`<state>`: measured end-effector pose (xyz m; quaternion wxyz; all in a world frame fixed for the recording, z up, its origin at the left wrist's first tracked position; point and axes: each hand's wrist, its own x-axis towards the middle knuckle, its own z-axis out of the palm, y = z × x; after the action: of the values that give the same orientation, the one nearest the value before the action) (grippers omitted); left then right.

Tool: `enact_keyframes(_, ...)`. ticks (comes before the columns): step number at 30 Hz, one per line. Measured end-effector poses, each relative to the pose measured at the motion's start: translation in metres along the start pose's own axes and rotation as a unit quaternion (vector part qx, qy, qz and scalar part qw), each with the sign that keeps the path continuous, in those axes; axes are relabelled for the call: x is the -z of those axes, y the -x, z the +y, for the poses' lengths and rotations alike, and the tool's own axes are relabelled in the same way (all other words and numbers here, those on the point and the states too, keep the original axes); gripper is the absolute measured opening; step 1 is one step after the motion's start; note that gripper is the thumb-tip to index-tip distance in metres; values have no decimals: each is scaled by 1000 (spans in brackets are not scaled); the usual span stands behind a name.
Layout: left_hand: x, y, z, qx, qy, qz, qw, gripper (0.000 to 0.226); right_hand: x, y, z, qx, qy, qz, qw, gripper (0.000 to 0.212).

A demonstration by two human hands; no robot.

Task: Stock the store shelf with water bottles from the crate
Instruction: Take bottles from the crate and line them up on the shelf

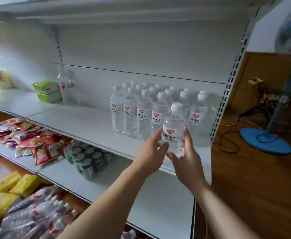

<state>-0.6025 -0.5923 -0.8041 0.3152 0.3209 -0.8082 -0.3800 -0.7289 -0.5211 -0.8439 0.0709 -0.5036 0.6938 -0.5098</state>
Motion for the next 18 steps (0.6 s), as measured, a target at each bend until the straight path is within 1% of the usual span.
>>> enact_keyframes(3,-6,-6,-10,13,-40,-8,999,51,-5,-13,12,13,16,17,1000,98)
enact_keyframes(6,-9,-14,-18,0,-76,-18,997,51,-13,-26,21,10,29,28,999,95)
enact_keyframes(10,-16,-25,-22,42,-84,-72,993,61,-23,-40,28,4,67,47,997,85)
enact_keyframes(12,-20,-31,-25,61,-77,-85,991,65,-28,-43,31,4,74,65,995,82)
enact_keyframes(15,-28,-37,-33,76,-71,-85,991,68,-35,-44,37,-6,81,87,993,78)
enact_keyframes(18,-33,-43,-39,82,-71,-70,992,67,-37,-49,42,-13,88,88,992,76)
